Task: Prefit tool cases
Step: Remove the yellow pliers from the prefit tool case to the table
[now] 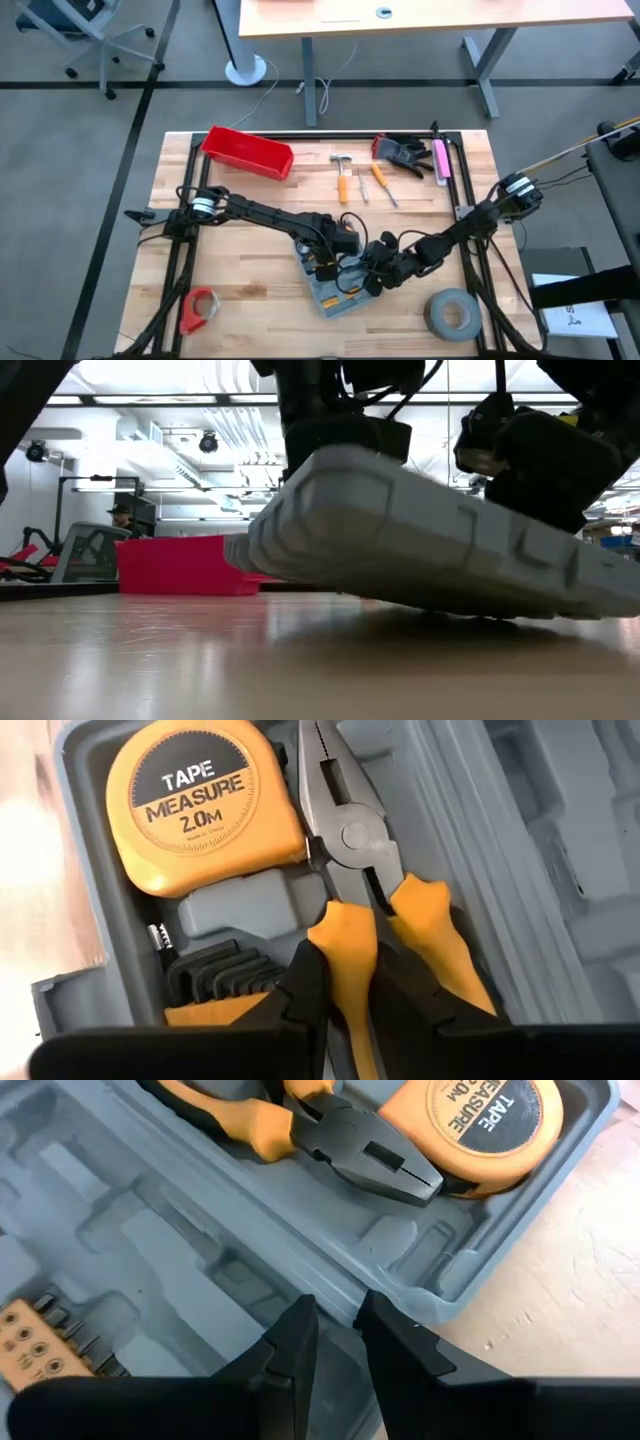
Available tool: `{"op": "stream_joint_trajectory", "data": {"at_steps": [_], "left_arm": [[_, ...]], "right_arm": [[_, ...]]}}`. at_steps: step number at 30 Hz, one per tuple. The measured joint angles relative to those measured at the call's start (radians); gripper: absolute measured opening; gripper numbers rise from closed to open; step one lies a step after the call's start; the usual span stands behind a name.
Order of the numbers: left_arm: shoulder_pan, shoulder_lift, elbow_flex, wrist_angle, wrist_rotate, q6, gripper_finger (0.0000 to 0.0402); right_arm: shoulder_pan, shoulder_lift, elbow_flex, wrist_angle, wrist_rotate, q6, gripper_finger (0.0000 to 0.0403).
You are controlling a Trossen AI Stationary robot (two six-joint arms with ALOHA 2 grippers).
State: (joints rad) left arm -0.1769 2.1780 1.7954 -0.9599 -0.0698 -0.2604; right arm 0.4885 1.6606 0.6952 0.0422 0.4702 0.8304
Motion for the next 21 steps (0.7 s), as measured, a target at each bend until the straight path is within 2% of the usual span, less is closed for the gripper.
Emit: {"op": "stream_joint_trajectory", "data": {"at_steps": [8,21], "left_arm": [[-0.004,-0.002,0.01,-0.015,-0.013,0.001,0.0053],[-0.019,-0.062,0.01,-0.007,-0.052,-0.003,0.0051]], "right_arm": [[0.0,-0.002,-0.001,0.0,-0.006,-0.001,0.0057],[0.0,-0.002,-0.001,0.001,-0.026,0.006,0.0066]]}}
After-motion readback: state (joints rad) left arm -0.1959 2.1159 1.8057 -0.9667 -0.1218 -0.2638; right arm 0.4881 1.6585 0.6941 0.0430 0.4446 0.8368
